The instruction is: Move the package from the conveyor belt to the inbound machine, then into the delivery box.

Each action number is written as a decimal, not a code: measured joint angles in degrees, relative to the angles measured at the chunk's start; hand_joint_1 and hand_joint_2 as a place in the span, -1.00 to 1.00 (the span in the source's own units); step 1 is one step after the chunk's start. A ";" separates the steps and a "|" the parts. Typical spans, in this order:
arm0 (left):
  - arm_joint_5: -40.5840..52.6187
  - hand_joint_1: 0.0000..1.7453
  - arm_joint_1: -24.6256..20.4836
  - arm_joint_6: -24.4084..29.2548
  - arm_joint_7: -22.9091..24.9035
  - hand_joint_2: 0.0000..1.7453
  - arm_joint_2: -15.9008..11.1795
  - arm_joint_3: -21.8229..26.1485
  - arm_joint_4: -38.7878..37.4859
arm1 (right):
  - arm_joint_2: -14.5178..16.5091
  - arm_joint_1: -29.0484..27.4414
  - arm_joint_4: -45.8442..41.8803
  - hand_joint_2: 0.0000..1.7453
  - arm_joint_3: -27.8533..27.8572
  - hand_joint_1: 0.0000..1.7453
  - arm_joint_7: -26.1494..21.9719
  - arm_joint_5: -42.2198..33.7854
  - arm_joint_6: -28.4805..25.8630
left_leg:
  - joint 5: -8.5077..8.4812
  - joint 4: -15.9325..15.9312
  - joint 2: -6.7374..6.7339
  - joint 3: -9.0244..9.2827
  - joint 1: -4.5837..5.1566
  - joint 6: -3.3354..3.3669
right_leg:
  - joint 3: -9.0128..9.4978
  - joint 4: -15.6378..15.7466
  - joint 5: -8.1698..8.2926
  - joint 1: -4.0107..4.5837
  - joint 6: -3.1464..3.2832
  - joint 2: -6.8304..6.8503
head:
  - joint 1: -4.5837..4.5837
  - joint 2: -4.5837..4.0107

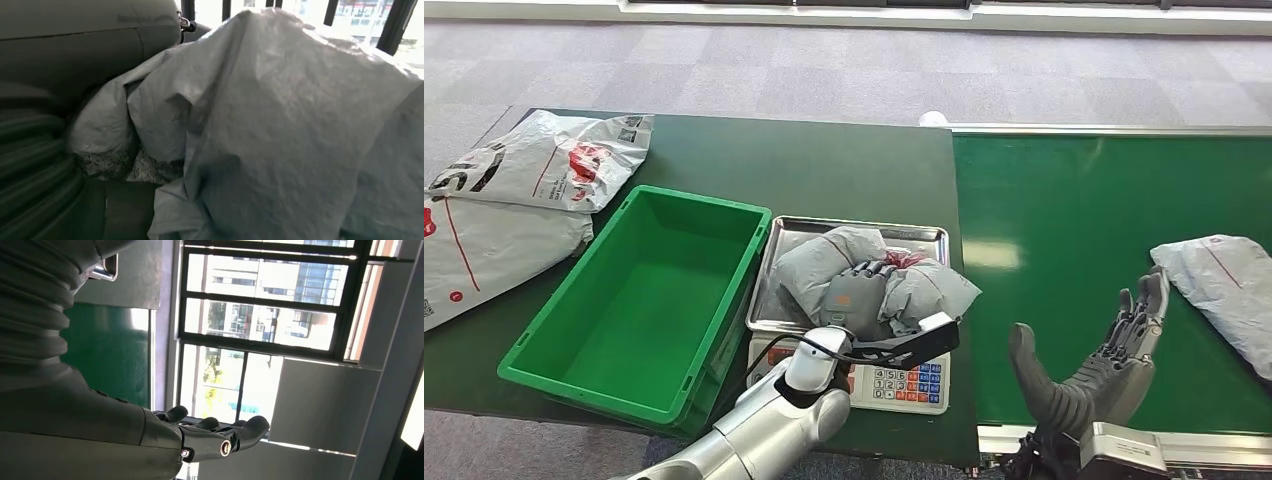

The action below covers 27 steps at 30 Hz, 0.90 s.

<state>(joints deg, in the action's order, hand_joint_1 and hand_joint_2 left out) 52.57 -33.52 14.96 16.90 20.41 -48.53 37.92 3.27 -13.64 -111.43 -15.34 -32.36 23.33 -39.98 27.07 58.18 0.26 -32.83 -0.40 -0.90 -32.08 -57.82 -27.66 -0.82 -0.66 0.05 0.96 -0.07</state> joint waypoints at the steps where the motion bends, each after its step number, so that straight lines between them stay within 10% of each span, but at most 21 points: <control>1: 0.31 1.00 0.01 0.47 0.25 1.00 0.00 0.20 -0.17 | 0.07 -0.07 -0.27 1.00 -0.27 -1.00 0.11 0.14 0.00 | -0.01 0.00 0.00 0.00 0.00 0.01 | 0.01 0.00 0.00 0.00 0.00 0.00 | 0.00 0.00; 8: 1.58 1.00 1.65 2.47 -3.96 1.00 -0.20 5.41 3.03 | 0.25 -0.49 -1.03 1.00 -0.74 -1.00 0.59 0.92 0.00 | -0.06 0.00 -0.01 0.03 0.01 0.02 | 0.04 0.00 0.05 -0.01 0.00 0.00 | 0.00 0.00; 27: -10.58 1.00 11.07 1.75 -13.36 1.00 -11.18 36.72 50.97 | -3.37 -2.08 2.93 1.00 -1.15 -1.00 4.38 -2.36 0.00 | -0.12 -0.06 -0.04 -0.39 -0.13 -0.06 | -0.40 -0.04 0.04 0.10 0.08 0.00 | 0.00 0.00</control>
<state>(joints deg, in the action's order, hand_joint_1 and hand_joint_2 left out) 41.99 -22.45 16.72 3.53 9.23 -11.82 88.88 -0.10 -15.72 -108.51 -16.49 -27.98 20.97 -39.98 26.96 58.12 0.22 -33.22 -0.53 -0.95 -32.48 -57.87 -27.63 -0.72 -0.58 0.05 0.96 -0.07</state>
